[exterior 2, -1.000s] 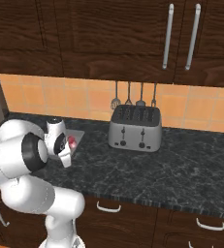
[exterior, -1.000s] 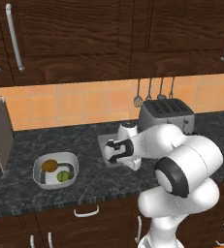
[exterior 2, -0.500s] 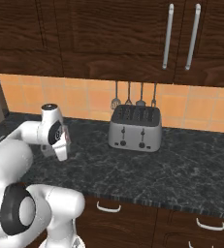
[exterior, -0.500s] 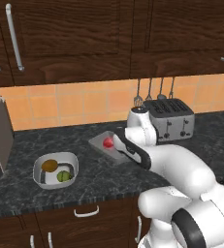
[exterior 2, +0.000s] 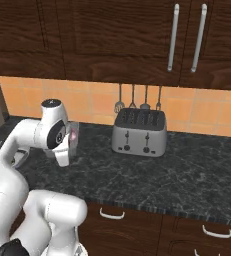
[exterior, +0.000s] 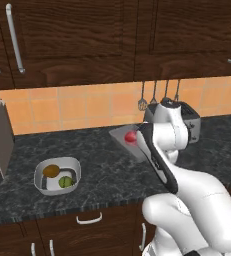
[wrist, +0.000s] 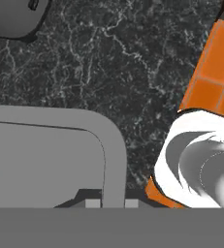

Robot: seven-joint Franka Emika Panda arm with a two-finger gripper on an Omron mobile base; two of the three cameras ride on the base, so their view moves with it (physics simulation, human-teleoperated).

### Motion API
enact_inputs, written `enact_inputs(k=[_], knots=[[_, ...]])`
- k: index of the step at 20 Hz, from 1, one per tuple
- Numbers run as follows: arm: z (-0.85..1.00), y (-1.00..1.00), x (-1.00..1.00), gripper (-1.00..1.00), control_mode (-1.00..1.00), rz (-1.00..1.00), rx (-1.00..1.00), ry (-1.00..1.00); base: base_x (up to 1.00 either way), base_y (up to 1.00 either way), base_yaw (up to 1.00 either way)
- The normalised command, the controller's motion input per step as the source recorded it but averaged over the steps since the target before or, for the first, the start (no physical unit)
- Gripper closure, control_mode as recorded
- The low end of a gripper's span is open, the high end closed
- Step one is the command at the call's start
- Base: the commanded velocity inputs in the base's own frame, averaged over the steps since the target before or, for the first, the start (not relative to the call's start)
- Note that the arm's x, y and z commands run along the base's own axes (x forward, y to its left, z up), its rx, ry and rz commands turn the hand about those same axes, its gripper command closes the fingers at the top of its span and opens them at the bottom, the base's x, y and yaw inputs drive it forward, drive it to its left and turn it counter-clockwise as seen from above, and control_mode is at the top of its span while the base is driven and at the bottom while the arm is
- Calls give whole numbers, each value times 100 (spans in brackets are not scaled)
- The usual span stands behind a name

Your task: Take the meat container that has the steak and place it on the second highest rack of the freezer. Then take the vegetable container that has the avocado and lime and place it on the highest rack of the freezer.

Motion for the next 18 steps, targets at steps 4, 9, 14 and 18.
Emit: enact_inputs(k=[4,9,14,18], knots=[[64,-58,-50,100,-100,-34,5,5,0,0,0],[36,-29,-46,100,-100,-17,6,2,0,0,0],[29,-18,-14,100,-100,1,0,0,0,0,0],[16,6,-43,100,-100,0,0,0,0,0,0]])
